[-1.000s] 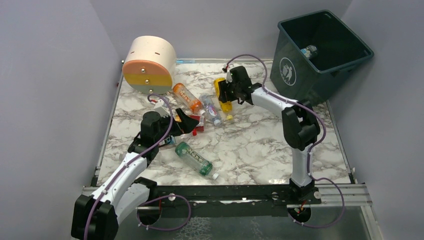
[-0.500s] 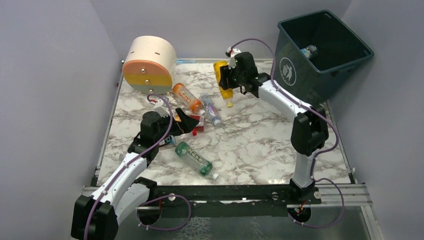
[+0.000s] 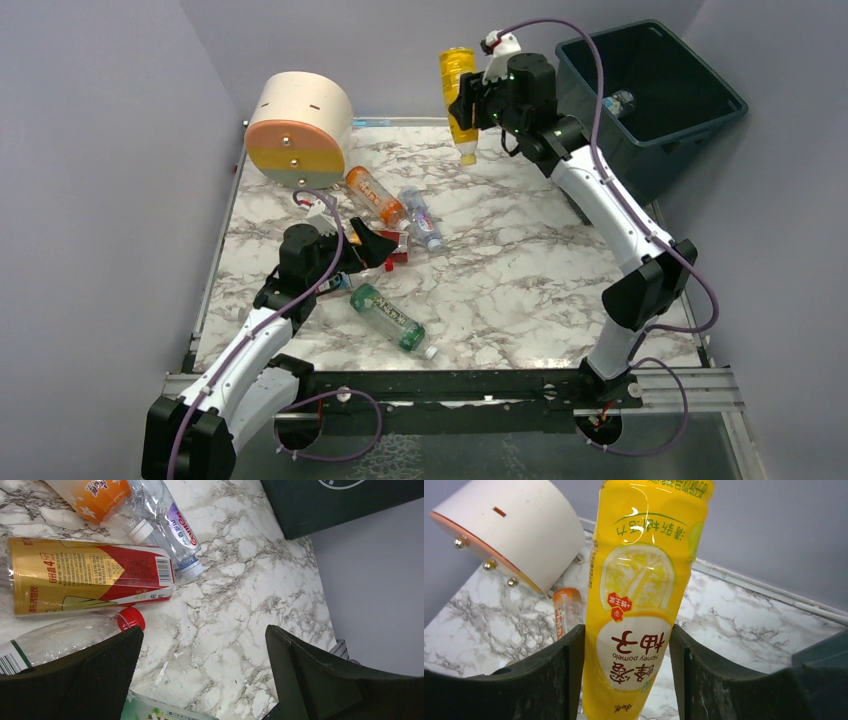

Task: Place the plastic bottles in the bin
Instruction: Pick up the plastic bottle at the center of the board.

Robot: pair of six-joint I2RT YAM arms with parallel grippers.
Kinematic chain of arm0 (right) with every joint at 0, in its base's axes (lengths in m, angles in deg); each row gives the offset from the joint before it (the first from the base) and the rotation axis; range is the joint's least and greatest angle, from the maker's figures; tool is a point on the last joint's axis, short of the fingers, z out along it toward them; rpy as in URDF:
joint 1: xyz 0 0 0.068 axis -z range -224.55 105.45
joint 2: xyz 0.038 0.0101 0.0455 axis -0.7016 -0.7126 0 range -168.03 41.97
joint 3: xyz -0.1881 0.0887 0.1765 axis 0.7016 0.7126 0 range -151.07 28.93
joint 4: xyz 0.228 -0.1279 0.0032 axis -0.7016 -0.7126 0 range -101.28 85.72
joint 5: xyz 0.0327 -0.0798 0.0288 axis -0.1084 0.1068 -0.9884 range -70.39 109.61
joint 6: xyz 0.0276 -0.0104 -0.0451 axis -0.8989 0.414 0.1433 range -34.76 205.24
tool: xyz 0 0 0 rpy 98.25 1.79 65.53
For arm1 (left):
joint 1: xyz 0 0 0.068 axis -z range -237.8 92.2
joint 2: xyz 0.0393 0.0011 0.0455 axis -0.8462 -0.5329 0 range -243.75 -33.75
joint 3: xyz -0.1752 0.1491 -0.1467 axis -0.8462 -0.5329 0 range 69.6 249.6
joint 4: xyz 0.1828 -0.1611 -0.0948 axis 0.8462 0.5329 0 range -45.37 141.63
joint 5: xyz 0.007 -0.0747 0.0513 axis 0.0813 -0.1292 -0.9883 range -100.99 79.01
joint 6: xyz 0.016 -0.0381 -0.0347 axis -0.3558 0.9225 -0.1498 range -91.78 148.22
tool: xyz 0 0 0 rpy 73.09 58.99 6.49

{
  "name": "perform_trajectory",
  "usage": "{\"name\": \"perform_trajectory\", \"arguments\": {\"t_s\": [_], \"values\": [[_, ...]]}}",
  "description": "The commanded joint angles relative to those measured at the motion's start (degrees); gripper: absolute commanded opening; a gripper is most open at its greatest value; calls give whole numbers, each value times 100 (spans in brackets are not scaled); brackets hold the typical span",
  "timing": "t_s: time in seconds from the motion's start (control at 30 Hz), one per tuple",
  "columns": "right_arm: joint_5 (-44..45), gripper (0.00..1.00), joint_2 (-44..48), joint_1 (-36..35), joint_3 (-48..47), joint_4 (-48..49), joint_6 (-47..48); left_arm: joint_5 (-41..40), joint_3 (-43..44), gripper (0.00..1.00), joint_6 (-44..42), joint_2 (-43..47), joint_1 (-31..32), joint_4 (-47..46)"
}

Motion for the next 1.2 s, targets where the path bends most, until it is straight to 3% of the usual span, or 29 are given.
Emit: {"name": "perform_trajectory", "arguments": {"t_s": [0.0, 0.3, 0.5, 0.73, 1.17], "values": [[275, 47, 252, 228, -574, -322, 139, 167, 83, 99, -31, 137, -29, -8], [253, 47, 385, 1089, -1373, -347, 33, 272, 63, 99, 20, 155, -29, -34], [254, 47, 760, 1878, -1166, 99, -354, 307, 20, 99, 80, 185, -29, -53], [453, 46, 992, 2310, -900, 541, -665, 429, -96, 99, 197, 80, -29, -253], [466, 46, 850, 3701, -949, 352, -1480, 493, -87, 99, 209, 131, -23, -192]]}}
